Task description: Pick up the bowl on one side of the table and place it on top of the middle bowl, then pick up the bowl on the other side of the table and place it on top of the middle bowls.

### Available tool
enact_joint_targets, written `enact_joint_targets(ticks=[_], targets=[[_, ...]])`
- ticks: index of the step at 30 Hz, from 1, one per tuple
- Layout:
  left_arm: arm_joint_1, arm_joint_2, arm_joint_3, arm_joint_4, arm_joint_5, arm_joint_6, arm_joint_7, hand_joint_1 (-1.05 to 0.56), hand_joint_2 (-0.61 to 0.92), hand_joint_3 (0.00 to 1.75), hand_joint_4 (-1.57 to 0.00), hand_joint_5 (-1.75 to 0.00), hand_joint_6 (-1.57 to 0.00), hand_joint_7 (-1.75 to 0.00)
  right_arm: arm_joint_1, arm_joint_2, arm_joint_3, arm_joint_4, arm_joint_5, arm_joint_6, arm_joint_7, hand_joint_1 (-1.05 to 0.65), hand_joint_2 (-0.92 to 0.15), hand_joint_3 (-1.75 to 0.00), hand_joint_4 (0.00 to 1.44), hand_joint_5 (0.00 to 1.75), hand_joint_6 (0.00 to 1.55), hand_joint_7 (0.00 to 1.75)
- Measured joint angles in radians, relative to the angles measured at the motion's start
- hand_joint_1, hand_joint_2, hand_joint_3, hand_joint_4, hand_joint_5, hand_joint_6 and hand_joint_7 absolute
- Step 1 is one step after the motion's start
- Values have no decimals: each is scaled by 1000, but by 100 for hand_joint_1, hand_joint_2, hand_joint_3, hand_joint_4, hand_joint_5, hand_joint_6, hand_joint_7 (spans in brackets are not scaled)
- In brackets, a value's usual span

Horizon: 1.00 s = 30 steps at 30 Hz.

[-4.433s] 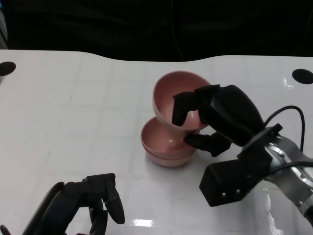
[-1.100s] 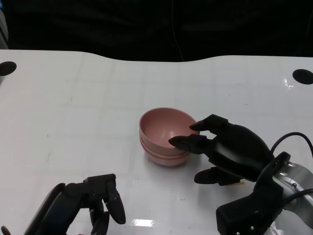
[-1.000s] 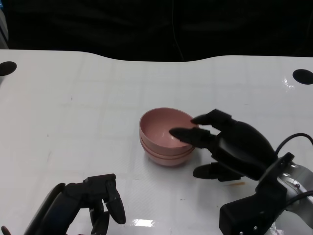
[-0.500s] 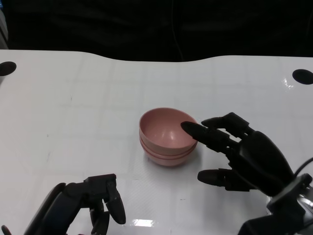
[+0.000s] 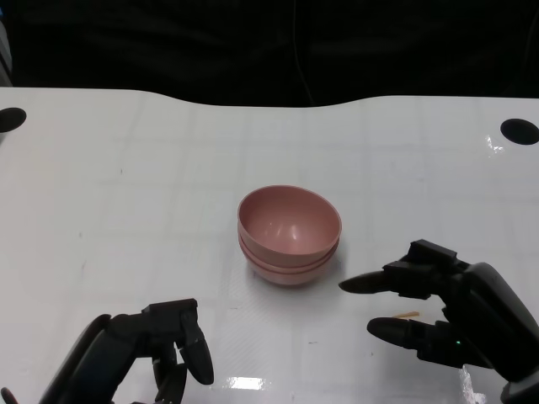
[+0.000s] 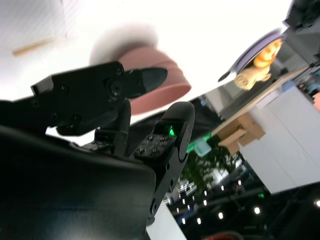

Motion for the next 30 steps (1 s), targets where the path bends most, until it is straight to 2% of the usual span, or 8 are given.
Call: enact_joint_targets(ticks=[2, 3, 4, 5, 8, 13, 16, 30], targets=[[-1, 0, 3, 3, -3, -1, 0, 9, 23, 162, -92, -170, -82, -151, 21, 6, -19, -17, 34, 0, 20, -6, -88, -17, 58, 131, 77, 69], [-1, 0, 3, 4, -3, -1, -1, 8, 23, 162, -92, -171, -81, -151, 31, 13, -24, -26, 55, 1, 29, 0, -76, -42, 60, 135, 77, 78], [-3, 1, 3, 6, -4, -2, -1, 8, 23, 162, -92, -171, -81, -152, 41, 25, -28, -34, 79, 1, 35, 4, -56, -82, 62, 138, 75, 88], [-4, 1, 4, 7, -4, -2, -3, 8, 23, 162, -92, -172, -81, -152, 53, 42, -35, -42, 107, 2, 43, 6, -48, -99, 62, 139, 75, 92], [-8, 1, 4, 13, -7, -5, -6, 8, 23, 162, -91, -172, -81, -153, 67, 74, -46, -46, 155, 4, 65, 12, -36, -126, 68, 150, 78, 107], [-15, 2, 7, 55, -27, -27, -12, 8, 23, 162, -91, -172, -82, -153, 71, 137, -57, -22, 225, 19, 94, 16, -28, -160, 89, 171, 87, 131], [-16, 2, 11, 72, -43, -31, -13, 9, 23, 163, -92, -173, -83, -154, 67, 143, -64, 7, 255, 19, 128, 16, -24, -170, 96, 174, 89, 139], [-32, -33, 14, 89, -148, -12, -29, 12, 26, 161, -90, -175, -81, -162, 53, 168, -116, 63, 300, 35, 227, 12, -18, -174, 101, 175, 86, 153]])
